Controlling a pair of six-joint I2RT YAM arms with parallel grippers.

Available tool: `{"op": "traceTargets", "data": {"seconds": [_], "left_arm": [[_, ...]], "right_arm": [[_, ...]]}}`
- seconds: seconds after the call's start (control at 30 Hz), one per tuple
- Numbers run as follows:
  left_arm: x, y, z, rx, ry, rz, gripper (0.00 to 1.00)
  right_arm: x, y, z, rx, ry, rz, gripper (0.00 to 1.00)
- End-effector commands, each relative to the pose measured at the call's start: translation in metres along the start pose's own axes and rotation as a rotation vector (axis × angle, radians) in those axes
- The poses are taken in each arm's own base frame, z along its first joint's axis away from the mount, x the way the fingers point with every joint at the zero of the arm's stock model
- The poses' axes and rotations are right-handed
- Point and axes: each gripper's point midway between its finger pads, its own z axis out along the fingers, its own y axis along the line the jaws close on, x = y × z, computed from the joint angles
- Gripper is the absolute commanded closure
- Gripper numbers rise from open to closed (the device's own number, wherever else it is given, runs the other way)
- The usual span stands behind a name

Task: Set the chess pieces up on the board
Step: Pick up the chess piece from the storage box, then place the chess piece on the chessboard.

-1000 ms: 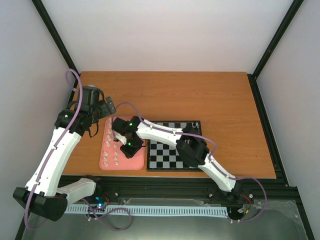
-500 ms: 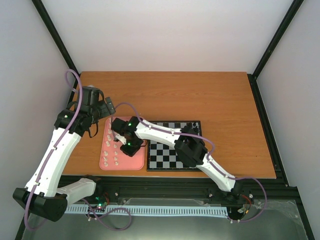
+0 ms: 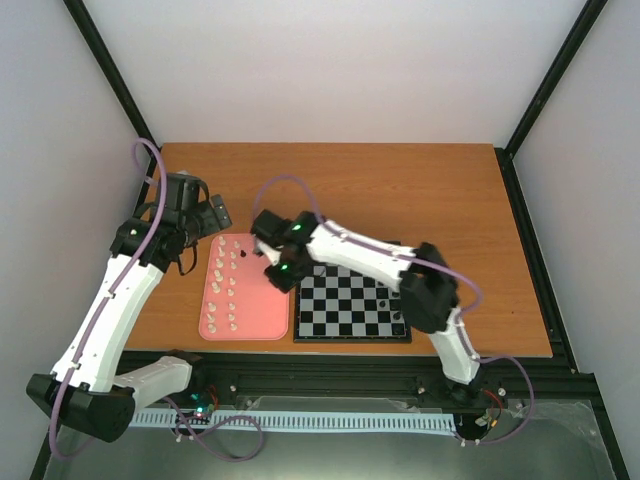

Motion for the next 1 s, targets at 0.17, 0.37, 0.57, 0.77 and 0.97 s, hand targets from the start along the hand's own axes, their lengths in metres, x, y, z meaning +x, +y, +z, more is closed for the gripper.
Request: {"op": "traceTargets", "data": {"seconds": [0.17, 0.37, 0.57, 0.77, 0.97], "left_arm": [[-0.01, -0.009, 0.011, 0.007, -0.012, 0.008, 0.0], [0.001, -0.014, 0.025, 0.019, 0.031, -0.004, 0.0], [0.003, -0.017, 0.036, 0.01, 0.051, 0.006, 0.0], [0.002, -0.019, 0.039, 0.008, 0.054, 0.012, 0.0], [0.003, -0.018, 0.04, 0.005, 0.057, 0.01, 0.0]], "right_arm": [[0.098, -0.072, -0.068, 0.086, -0.046, 0.292, 0.93], [0.165, -0.101, -0.072, 0.122, -0.029, 0.464, 0.93], [0.197, -0.11, -0.058, 0.093, -0.013, 0.581, 0.93], [0.212, -0.117, -0.048, 0.054, -0.003, 0.634, 0.93], [0.215, -0.124, -0.04, 0.067, 0.021, 0.637, 0.93]]}}
